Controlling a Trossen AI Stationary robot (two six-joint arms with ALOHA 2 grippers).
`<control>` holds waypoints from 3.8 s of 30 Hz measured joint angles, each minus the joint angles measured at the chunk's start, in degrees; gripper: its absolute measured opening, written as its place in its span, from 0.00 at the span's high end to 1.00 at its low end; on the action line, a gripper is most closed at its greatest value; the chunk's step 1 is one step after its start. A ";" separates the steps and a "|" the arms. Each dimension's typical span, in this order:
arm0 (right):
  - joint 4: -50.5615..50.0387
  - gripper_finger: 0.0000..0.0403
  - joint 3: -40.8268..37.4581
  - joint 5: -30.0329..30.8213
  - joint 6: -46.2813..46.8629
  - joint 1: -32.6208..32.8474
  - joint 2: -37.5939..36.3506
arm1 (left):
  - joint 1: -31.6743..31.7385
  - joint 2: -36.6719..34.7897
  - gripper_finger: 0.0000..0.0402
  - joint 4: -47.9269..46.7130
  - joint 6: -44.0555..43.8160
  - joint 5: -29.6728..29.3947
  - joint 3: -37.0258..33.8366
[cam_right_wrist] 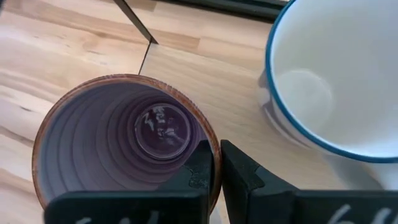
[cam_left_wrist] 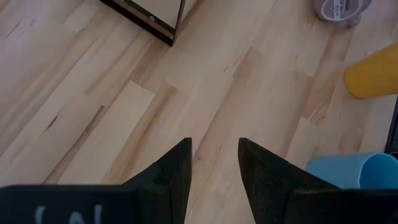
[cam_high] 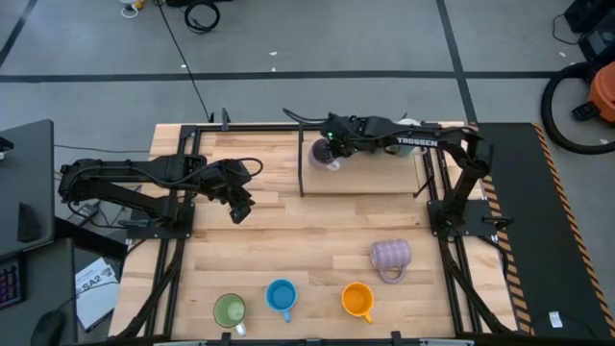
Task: Place coffee mugs
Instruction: Put the purple mug on the shelf
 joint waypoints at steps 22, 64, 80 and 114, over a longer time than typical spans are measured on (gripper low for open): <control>0.72 0.89 0.04 -0.31 -1.87 -0.04 1.04 | 0.00 0.00 0.66 0.13 -0.11 0.00 -0.02; 3.34 0.71 0.00 -0.39 -4.74 -1.42 1.05 | 0.00 0.00 0.66 0.16 -0.09 0.00 -0.02; 8.23 0.71 -0.02 -0.48 -5.18 -2.68 0.98 | -0.02 0.00 0.66 0.16 -0.09 0.00 -0.01; 14.25 0.71 -1.98 -1.97 -15.24 12.46 -4.26 | 0.00 0.00 0.66 0.20 -0.59 0.00 -0.02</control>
